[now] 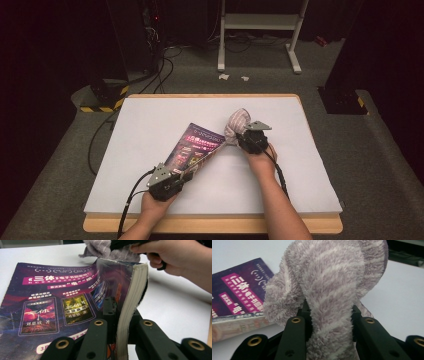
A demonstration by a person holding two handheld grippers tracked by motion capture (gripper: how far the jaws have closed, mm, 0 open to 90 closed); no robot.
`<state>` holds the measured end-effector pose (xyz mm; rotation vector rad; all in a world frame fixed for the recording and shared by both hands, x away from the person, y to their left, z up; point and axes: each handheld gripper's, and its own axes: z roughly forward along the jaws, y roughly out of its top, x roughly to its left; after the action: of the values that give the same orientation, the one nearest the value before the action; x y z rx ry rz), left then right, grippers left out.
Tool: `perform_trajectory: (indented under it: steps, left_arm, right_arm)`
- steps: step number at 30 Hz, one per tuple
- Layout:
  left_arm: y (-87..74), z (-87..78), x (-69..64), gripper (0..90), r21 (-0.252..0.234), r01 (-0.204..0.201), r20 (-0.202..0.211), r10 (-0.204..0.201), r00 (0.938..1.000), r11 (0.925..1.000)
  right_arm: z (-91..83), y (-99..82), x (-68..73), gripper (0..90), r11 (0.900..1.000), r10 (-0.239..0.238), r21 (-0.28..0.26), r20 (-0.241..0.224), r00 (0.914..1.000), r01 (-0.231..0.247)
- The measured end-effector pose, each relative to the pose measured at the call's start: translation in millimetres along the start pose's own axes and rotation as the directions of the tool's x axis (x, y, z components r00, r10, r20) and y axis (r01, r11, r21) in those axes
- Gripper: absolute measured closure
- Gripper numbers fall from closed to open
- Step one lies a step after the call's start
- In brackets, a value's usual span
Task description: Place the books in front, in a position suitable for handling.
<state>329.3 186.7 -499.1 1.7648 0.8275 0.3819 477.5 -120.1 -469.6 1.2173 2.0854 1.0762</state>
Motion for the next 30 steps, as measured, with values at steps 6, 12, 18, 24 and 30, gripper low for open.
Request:
perform_trajectory:
  steps: [6,12,18,24,30]
  left_arm:
    - [-0.2,0.3,-0.4,82.7,0.0,-0.003,-0.002,0.003,1.0,1.0]
    - [0.0,0.3,-0.8,82.7,0.001,-0.008,-0.005,0.008,1.0,1.0]
    - [-0.1,0.4,-1.8,82.7,0.0,-0.012,-0.008,0.012,0.9999,0.9999]
    - [-0.1,0.4,-2.3,82.7,0.0,-0.015,-0.011,0.015,0.9998,0.9999]
    - [-0.1,0.4,-2.5,82.7,0.0,-0.017,-0.012,0.017,0.9998,0.9998]
  right_arm:
    - [-0.8,-4.4,13.6,69.2,0.9998,0.016,-0.007,-0.084,0.9964,-0.016]
    - [-16.9,-4.7,36.1,69.0,0.9987,-0.032,-0.043,-0.15,0.9882,0.026]
    - [-35.9,-2.9,67.5,68.7,0.9925,-0.099,-0.092,-0.215,0.9716,0.08]
    - [-52.8,0.0,98.2,68.5,0.982,-0.162,-0.139,-0.266,0.9504,0.128]
    - [-64.6,2.1,121.0,68.3,0.973,-0.2,-0.173,-0.306,0.9305,0.153]
